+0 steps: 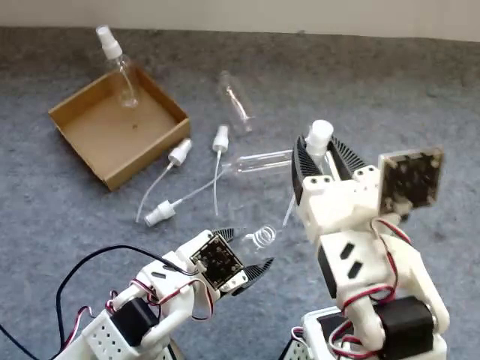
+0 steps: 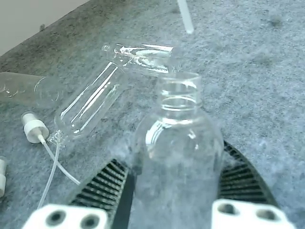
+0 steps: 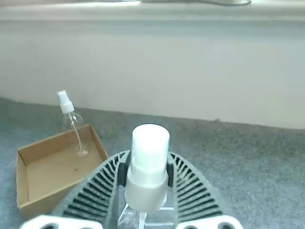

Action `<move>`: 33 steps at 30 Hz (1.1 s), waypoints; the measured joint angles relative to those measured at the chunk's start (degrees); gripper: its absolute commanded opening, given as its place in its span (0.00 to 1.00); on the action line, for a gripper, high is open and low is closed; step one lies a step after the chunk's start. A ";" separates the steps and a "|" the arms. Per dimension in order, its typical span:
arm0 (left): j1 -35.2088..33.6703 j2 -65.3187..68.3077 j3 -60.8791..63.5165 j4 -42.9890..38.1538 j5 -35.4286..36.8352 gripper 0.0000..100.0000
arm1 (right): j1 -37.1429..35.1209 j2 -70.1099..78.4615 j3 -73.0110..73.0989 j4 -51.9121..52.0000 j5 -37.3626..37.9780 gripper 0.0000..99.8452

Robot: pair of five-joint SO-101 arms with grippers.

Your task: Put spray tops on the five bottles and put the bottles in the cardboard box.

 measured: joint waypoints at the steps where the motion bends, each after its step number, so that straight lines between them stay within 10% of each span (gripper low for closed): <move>1: 0.00 0.00 0.00 0.00 0.00 0.10 | 0.00 -0.53 0.00 -0.62 0.00 0.01; 33: 0.00 0.00 0.18 -13.36 0.00 0.09 | -0.09 -10.37 15.21 -1.93 -6.42 0.01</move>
